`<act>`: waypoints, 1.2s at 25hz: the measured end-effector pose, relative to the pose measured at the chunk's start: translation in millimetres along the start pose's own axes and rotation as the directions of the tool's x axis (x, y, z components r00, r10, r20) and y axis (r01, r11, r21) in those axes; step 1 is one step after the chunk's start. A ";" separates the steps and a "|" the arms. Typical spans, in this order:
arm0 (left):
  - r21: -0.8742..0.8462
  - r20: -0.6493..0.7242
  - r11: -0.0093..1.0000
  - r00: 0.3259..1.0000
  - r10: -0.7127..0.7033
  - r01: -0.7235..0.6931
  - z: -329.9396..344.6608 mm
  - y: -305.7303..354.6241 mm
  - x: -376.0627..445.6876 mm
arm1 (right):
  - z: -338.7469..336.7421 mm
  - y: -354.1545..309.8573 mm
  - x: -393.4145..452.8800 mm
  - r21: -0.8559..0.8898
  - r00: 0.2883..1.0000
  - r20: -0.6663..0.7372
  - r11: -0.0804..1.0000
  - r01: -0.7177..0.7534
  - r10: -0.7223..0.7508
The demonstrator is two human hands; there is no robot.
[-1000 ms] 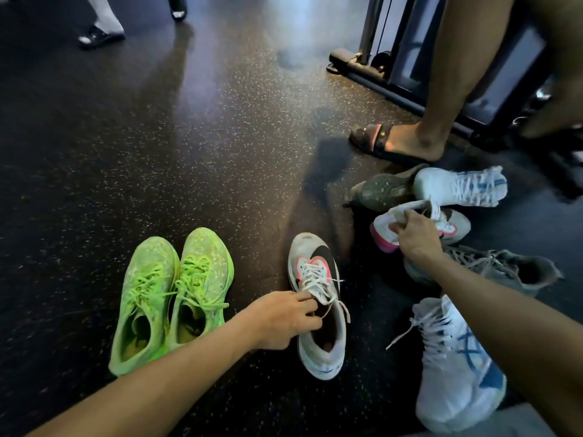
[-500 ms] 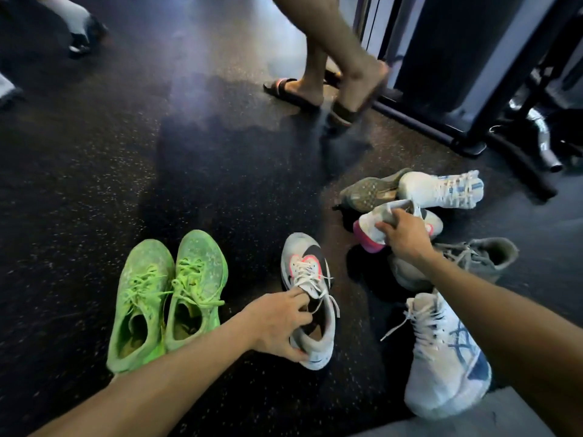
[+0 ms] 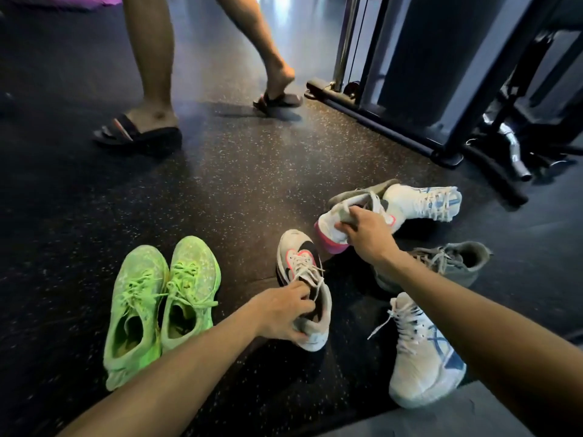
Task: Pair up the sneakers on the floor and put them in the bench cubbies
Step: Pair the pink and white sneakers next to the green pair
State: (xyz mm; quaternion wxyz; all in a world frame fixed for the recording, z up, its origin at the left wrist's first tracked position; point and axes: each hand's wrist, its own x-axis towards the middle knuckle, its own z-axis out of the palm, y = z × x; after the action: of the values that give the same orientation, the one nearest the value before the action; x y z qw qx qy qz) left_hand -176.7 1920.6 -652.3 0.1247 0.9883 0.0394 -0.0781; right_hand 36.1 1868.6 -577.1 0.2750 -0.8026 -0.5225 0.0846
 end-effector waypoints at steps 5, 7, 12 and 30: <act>0.228 -0.091 0.974 0.996 0.023 -0.002 -8.5 -5.2 -7.2 | 4.7 -26.5 -7.3 -0.040 0.975 0.088 0.977 0.208 -0.204; 0.217 -0.264 0.975 0.965 0.005 0.054 -16.6 -9.3 -20.0 | 9.5 -38.9 -8.6 -0.040 0.960 0.118 0.965 0.259 -0.253; -0.208 -0.600 0.899 0.676 -0.428 0.384 -52.1 -37.8 -65.7 | 30.0 -63.7 -17.4 -0.053 0.915 0.206 0.929 0.366 -0.348; -0.636 -0.217 0.499 0.485 -0.847 0.588 -24.2 -80.2 -122.2 | 119.9 -87.9 -82.9 0.044 0.662 0.540 0.803 0.594 -0.519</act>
State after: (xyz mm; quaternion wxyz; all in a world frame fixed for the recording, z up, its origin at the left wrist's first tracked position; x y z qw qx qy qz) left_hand -301.3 1997.0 -628.2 0.3033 0.7881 0.5143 0.1498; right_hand -120.7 1864.1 -643.1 0.0780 -0.5651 -0.8020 0.1773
